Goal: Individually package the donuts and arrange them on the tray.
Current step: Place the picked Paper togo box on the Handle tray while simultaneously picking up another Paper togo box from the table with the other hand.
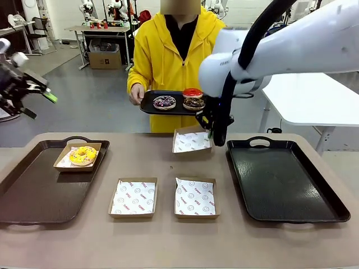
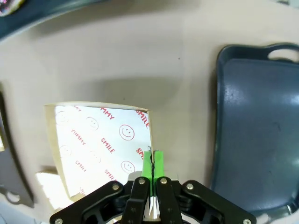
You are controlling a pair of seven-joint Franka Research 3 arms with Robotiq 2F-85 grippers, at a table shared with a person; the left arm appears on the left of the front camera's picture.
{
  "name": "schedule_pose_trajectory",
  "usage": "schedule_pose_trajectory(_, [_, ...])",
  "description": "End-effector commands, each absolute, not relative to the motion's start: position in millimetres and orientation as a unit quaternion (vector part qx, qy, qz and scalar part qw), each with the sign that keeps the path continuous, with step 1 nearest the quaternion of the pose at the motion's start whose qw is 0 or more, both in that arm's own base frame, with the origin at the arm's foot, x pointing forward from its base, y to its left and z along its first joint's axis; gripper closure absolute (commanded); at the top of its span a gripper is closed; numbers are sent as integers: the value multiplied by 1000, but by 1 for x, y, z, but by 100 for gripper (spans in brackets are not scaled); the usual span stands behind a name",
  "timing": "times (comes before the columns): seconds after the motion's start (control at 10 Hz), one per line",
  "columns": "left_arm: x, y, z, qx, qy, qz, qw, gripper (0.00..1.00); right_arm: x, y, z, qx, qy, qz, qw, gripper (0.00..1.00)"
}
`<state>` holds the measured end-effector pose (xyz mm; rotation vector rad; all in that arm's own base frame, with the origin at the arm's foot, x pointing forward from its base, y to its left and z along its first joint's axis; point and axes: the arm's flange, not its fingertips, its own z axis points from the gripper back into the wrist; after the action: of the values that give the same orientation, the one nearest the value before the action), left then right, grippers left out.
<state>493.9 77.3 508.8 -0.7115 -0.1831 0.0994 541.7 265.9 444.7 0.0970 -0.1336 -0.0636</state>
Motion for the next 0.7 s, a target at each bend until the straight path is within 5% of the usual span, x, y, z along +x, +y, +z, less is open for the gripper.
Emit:
schedule_pose_trajectory(0.0, [488, 113, 502, -442, -67, 49, 893, 0, 542, 258, 460, 59, -54, -48, 996, 100])
schedule_pose_trajectory(0.6, [446, 187, 475, -537, -25, 107, 836, 0, 552, 250, 471, 65, -46, -72, 994, 100])
